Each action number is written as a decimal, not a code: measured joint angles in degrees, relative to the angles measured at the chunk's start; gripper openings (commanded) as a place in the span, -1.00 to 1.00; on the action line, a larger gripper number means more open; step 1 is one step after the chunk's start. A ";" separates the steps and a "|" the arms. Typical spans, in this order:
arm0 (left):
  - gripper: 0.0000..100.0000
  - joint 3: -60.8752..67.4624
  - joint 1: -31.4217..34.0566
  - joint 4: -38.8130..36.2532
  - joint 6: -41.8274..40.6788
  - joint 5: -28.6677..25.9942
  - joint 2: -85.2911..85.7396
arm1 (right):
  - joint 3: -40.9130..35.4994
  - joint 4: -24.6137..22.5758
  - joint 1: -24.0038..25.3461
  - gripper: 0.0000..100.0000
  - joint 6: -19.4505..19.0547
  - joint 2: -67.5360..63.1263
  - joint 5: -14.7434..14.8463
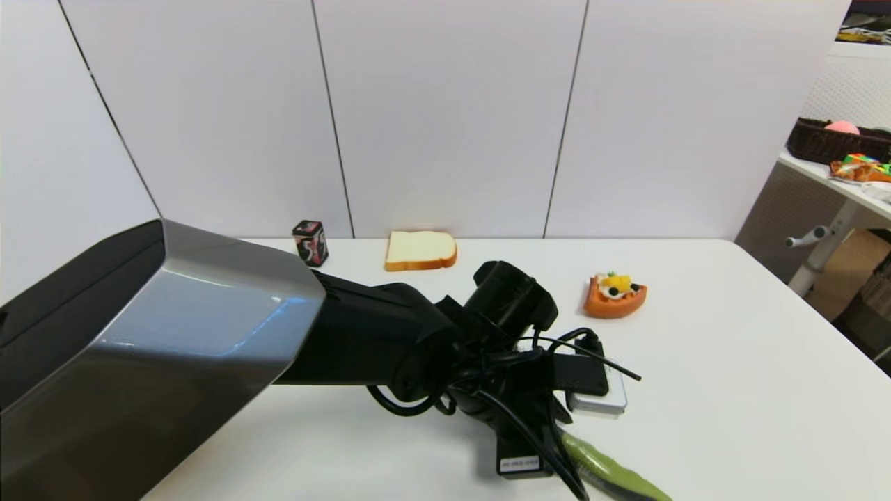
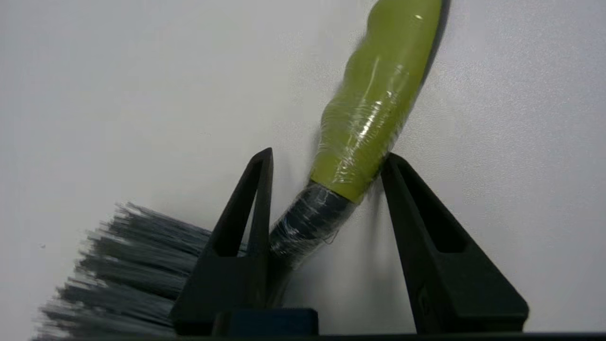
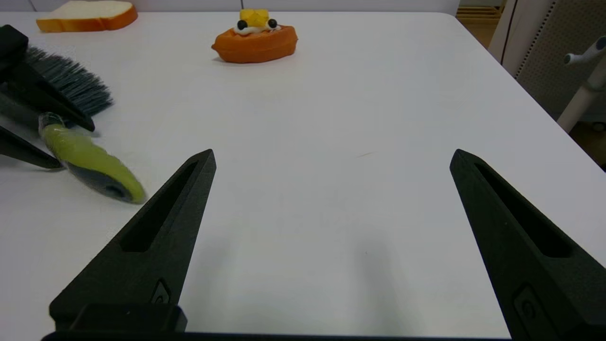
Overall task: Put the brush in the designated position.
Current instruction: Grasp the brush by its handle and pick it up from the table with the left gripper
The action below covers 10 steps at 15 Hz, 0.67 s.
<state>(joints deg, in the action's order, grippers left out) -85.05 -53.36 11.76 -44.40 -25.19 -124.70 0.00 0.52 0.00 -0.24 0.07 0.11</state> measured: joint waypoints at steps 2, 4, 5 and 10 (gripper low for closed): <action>-1.00 0.07 0.05 0.57 0.05 -0.46 -0.20 | 0.00 0.00 0.00 1.00 0.00 0.00 0.00; -1.00 -0.02 0.09 1.99 0.02 -1.38 -0.24 | 0.00 0.00 0.00 1.00 0.00 0.00 0.02; -1.00 -0.04 0.09 2.34 0.02 -1.41 -0.24 | 0.00 0.00 0.00 1.00 0.02 0.00 0.02; -1.00 -3.84 0.05 2.95 0.38 -1.40 0.46 | 0.00 0.00 0.00 1.00 0.00 0.00 -0.01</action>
<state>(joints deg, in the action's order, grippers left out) -88.89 -53.31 14.71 -44.02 -26.59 -124.23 0.00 0.52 0.00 -0.24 0.07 0.10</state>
